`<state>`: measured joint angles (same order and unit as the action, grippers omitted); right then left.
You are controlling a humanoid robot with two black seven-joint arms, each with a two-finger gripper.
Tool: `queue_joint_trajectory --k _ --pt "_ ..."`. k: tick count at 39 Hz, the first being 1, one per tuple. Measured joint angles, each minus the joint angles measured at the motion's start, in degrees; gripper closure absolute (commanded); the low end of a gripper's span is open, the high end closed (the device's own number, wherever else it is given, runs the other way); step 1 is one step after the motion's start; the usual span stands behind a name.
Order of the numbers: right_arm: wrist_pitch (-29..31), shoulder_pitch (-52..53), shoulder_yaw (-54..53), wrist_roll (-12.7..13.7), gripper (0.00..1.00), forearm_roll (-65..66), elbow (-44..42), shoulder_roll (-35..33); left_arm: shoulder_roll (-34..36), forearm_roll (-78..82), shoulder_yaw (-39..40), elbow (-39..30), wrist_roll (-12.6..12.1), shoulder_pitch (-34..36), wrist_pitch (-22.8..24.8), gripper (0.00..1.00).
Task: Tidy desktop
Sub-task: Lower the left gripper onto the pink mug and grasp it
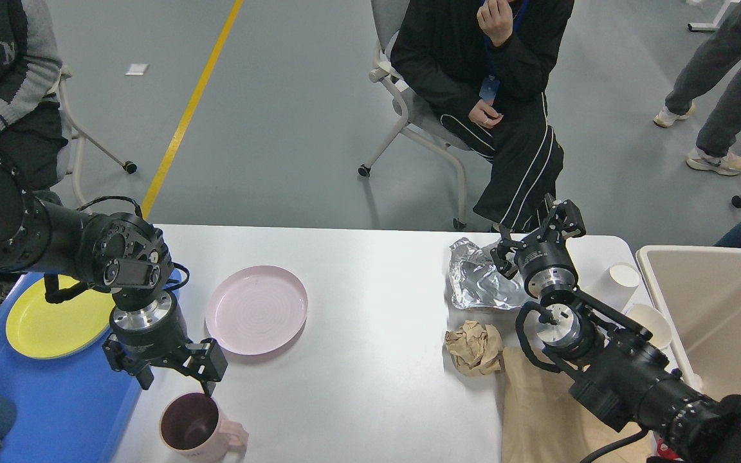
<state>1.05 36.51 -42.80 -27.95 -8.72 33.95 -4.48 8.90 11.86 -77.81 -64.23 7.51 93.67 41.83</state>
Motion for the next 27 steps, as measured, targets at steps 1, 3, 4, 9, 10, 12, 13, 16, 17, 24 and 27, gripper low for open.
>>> queue_joint_trajectory --k 1,3,4,9,10,12,13,16,17,24,27 --pt "0.0 0.0 0.0 0.0 0.0 0.0 0.0 0.0 -0.02 0.9 -0.01 -0.53 -0.69 0.0 -0.61 0.01" --pt "0.0 0.0 0.0 0.0 0.0 0.0 0.0 0.0 -0.02 2.27 -0.01 -1.68 -1.72 -0.02 -1.87 0.01" --pt "0.0 0.01 0.0 0.0 0.0 0.0 0.0 0.0 0.03 2.89 -0.01 -2.43 -2.15 -0.06 -2.67 0.01" --pt "0.0 0.02 0.0 0.0 0.0 0.0 0.01 0.0 0.27 4.0 0.02 -4.77 -2.82 -0.14 -4.99 0.02" --pt "0.0 0.02 0.0 0.0 0.0 0.0 0.01 0.0 0.29 4.04 0.02 -4.94 -2.82 -0.14 -4.99 0.02" --pt "0.0 0.03 0.0 0.0 0.0 0.0 0.01 0.0 0.31 4.1 0.03 -5.53 -2.79 -0.14 -5.02 0.02" --pt "0.0 0.03 0.0 0.0 0.0 0.0 0.01 0.0 0.32 4.18 0.03 -5.89 -2.8 -0.14 -5.11 0.02" --pt "0.0 0.05 0.0 0.0 0.0 0.0 0.01 0.0 0.24 4.49 0.0 -7.19 -3.18 -0.14 -5.64 0.02" --pt "0.0 0.05 0.0 0.0 0.0 0.0 0.01 0.0 0.19 4.49 -0.01 -7.33 -3.21 -0.14 -5.79 0.02" --pt "0.0 0.06 0.0 0.0 0.0 -0.01 0.01 0.0 0.19 4.52 -0.01 -7.83 -3.29 -0.92 -8.46 0.03" --pt "0.0 0.06 0.0 0.0 0.0 -0.02 0.01 0.0 0.22 4.52 -0.02 -7.88 -3.3 -1.38 -9.54 0.04"
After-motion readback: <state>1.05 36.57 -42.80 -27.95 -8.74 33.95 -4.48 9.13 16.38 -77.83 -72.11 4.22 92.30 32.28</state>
